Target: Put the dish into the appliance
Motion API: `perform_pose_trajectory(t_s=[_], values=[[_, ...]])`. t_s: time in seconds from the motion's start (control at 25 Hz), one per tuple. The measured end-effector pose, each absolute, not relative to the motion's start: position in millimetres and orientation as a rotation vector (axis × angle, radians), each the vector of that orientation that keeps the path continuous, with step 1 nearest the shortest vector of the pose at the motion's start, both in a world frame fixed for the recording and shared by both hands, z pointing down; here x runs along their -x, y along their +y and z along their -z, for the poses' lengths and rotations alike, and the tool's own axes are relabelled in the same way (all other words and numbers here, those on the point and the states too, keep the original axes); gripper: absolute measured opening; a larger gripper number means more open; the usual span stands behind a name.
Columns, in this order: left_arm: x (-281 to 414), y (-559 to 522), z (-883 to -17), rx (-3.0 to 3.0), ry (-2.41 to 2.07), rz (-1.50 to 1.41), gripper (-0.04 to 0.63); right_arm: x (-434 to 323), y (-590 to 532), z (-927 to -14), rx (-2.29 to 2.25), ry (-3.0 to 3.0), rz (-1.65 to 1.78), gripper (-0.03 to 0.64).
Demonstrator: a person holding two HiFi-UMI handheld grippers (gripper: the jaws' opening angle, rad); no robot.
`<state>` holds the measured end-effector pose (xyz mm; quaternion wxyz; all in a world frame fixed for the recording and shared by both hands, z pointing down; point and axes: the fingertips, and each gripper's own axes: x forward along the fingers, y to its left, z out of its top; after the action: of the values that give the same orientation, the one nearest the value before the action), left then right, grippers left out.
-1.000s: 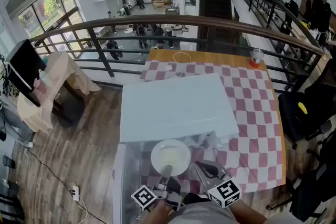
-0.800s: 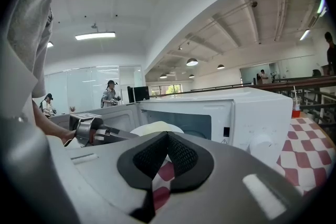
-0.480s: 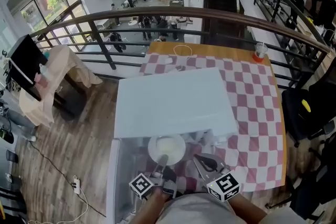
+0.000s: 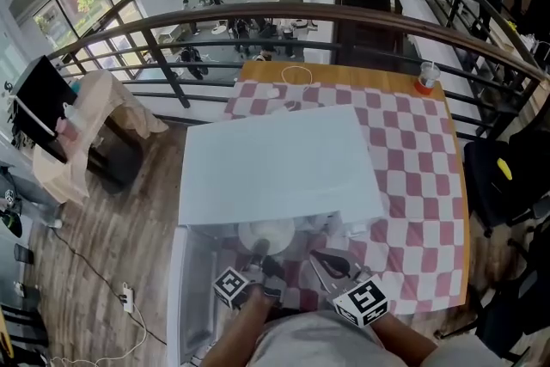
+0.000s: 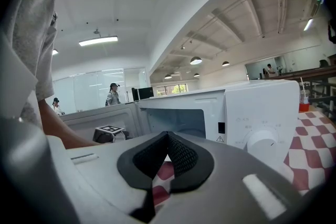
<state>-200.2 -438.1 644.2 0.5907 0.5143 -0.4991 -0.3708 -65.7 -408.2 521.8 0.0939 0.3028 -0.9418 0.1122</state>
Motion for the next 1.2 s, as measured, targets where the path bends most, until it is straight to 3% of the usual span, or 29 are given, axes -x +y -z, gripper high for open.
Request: perform_pose_trajectory(t_s=[1.2], values=[[204.9,-469.9,-668.3,-1.208,-1.254,0.738,0.053,49.7,-413.4,-523.6,-0.967,-2.814,-0.386,-0.002]])
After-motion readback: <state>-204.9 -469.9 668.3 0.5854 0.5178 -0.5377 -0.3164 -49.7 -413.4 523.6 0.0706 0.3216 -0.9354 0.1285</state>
